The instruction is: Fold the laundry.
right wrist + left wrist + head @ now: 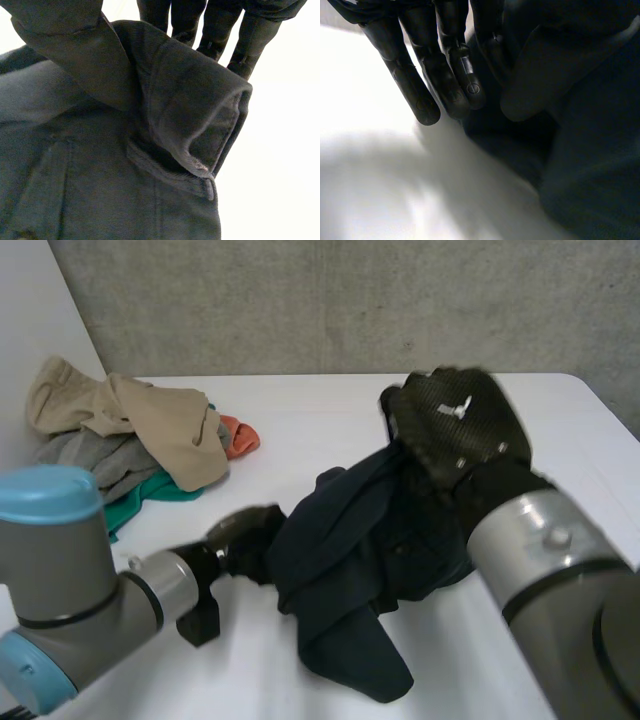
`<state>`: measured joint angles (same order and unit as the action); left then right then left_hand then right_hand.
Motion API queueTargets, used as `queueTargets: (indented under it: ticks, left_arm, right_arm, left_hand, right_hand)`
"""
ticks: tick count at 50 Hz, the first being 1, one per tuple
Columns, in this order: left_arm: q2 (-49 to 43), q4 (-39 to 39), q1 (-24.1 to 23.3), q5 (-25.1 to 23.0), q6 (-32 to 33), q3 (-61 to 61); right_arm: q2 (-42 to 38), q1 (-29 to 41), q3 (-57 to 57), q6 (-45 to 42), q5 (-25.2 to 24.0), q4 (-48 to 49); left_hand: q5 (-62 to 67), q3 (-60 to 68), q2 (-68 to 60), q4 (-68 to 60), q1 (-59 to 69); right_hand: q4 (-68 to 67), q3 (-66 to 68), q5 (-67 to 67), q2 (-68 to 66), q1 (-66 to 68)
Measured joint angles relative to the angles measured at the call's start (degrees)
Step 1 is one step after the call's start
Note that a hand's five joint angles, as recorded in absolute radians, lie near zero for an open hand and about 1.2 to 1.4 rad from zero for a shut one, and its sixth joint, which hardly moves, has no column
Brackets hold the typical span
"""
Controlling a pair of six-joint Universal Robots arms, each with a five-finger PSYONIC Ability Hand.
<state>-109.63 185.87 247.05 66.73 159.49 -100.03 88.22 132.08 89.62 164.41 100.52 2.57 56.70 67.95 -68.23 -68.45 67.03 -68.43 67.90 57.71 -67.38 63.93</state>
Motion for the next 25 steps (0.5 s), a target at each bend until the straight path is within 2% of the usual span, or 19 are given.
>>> queueTargets:
  ticks: [7,11,16,19,21,22,23,25]
  left_arm:
    - [6.87,1.66,3.32,4.94,1.53,7.10]
    - [9.97,3.93,4.72,9.40,3.70,15.19]
    - [11.59,9.11,4.68,15.75,5.64,26.72]
    - [11.32,9.67,3.89,17.76,6.12,30.20]
    - [10.79,8.09,3.13,18.03,6.34,30.26]
    - [10.70,7.73,3.01,17.97,6.36,30.05]
    - [10.34,6.30,2.62,17.59,6.41,28.76]
    - [9.81,4.23,2.19,16.69,6.43,26.05]
  right_arm:
    - [-4.05,-5.54,-7.13,-3.25,-2.06,4.30]
    - [-6.90,-7.73,-13.51,-2.76,-2.78,12.78]
    - [-8.73,-9.86,-18.17,1.72,-3.88,30.97]
    - [-9.36,-9.72,-18.37,2.76,-4.77,33.88]
    - [-9.68,-9.13,-17.60,2.30,-5.34,31.46]
    - [-9.71,-9.04,-17.43,2.16,-5.41,30.86]
    - [-9.76,-8.72,-16.75,1.61,-5.58,28.85]
    - [-9.74,-8.22,-15.29,0.47,-5.78,25.24]
  left_hand:
    - [0.00,0.00,-0.05,-0.01,0.00]
    - [0.00,0.03,-0.08,-0.05,0.00]
    - [0.00,0.16,-0.18,-0.22,0.00]
    - [0.00,0.16,-0.18,-0.22,0.00]
    - [-14.64,-15.62,15.93,16.09,-17.44]
    - [-14.64,-15.62,15.93,16.09,-17.44]
    - [-29.49,-30.63,31.17,31.44,-34.29]
    - [-42.03,-42.91,43.47,43.90,-46.30]
  right_hand:
    - [-0.04,0.00,0.00,0.00,0.04]
    - [-0.07,0.01,0.00,-0.01,0.58]
    - [-0.07,0.01,0.00,-0.02,0.58]
    - [-0.08,0.01,0.10,-0.02,0.58]
    - [-0.08,0.01,0.11,-0.02,0.58]
    - [-0.08,0.01,0.11,-0.02,0.58]
    - [-0.10,0.01,0.11,-0.02,0.58]
    - [-0.26,0.01,0.12,-0.02,0.58]
